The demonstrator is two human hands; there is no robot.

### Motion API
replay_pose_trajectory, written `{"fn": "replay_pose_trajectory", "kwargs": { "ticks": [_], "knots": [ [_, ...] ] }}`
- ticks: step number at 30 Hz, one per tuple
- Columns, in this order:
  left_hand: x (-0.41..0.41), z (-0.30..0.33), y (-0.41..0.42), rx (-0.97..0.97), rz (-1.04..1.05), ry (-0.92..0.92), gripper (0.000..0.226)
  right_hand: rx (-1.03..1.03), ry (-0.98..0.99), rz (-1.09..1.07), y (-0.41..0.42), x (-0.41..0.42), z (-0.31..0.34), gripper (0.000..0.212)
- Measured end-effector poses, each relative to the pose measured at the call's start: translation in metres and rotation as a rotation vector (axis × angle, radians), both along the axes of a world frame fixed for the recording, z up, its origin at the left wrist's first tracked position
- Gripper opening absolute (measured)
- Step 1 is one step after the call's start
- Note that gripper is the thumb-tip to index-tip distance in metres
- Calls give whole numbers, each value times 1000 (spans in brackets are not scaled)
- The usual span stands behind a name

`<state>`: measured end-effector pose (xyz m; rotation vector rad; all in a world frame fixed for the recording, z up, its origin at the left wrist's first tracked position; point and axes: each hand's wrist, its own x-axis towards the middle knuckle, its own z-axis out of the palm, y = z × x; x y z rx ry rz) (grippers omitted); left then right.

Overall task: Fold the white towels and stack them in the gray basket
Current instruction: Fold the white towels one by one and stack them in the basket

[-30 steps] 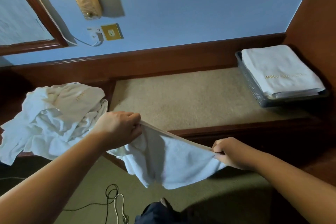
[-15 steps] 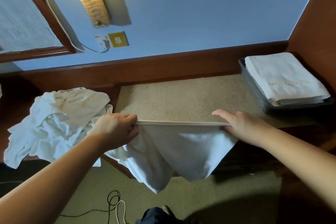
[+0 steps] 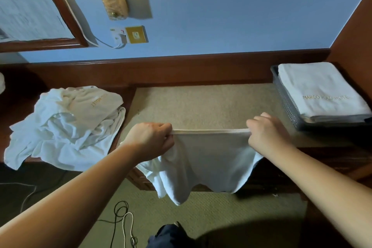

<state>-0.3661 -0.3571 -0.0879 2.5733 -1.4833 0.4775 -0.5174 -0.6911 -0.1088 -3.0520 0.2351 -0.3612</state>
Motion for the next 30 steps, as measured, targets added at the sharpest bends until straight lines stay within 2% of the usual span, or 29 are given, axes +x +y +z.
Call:
{"fn": "replay_pose_trajectory", "kwargs": {
  "ticks": [3, 5, 7, 10, 13, 16, 18, 22, 24, 26, 28, 30],
  "knots": [
    [-6, -2, -9, -2, 19, 7, 24, 191, -166, -127, 1, 4, -4, 28],
    [-10, -1, -13, 10, 54, 4, 24, 186, -301, -34, 5, 3, -10, 21],
    [-14, 0, -17, 28, 74, 11, 24, 126, -328, 113, 14, 0, -12, 19],
    [-21, 0, -26, 31, 75, 41, 25, 66, -110, 163, 27, -1, 0, 25],
    [-27, 0, -37, -4, 74, 65, 25, 64, 205, 147, 38, -3, 21, 61],
    [-33, 2, -47, -37, 9, 47, 25, 75, 307, 196, 54, 1, 40, 92],
    [-36, 2, -53, -34, -44, 25, 24, 73, 363, 231, 62, 5, 46, 89],
    [-39, 5, -58, -42, -83, 17, 22, 151, 330, 239, 64, 13, 40, 38],
    [-38, 6, -58, -43, -82, 8, 22, 228, 288, 235, 59, 13, 37, 28],
    [-38, 6, -55, -44, -84, 3, 22, 276, 266, 269, 54, 8, 41, 34],
    [-38, 4, -54, -47, -112, 5, 21, 280, 360, 296, 53, 3, 50, 56],
    [-40, 3, -54, -42, -155, 11, 20, 283, 486, 297, 54, -2, 55, 55]
  ]
}}
